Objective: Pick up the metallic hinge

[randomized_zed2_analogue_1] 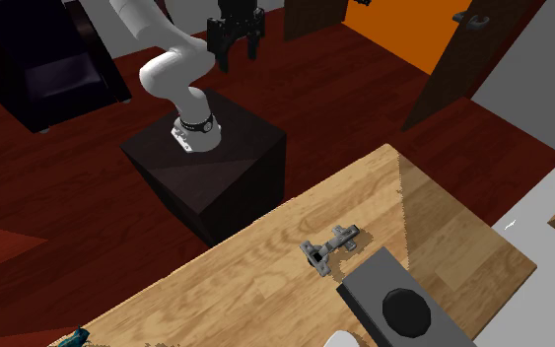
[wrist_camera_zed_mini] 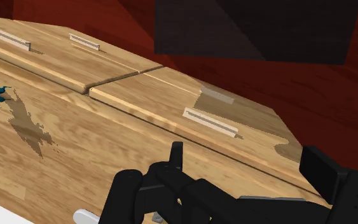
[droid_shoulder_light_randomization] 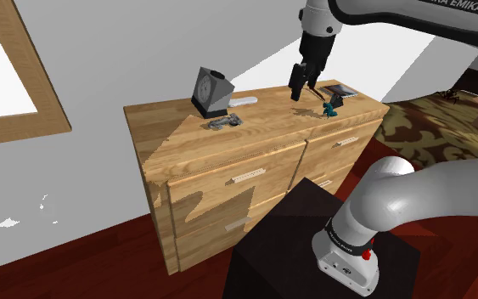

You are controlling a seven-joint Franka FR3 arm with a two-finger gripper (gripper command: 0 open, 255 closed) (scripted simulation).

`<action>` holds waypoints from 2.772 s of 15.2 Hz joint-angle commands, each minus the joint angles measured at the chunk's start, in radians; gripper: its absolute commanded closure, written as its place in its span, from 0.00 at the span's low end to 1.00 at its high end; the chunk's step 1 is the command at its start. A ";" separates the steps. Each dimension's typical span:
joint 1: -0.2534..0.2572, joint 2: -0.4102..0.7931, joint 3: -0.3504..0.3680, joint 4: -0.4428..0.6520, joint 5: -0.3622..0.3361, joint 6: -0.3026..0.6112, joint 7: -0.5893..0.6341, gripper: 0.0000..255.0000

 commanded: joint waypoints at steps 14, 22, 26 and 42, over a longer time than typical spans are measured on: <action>-0.042 0.381 -0.071 0.013 -0.041 0.357 -0.011 0.00; -0.065 0.666 -0.106 0.133 -0.046 0.516 -0.024 0.00; -0.076 0.815 -0.119 0.224 -0.039 0.571 -0.035 0.00; -0.114 1.249 -0.135 0.540 -0.005 0.678 -0.063 0.00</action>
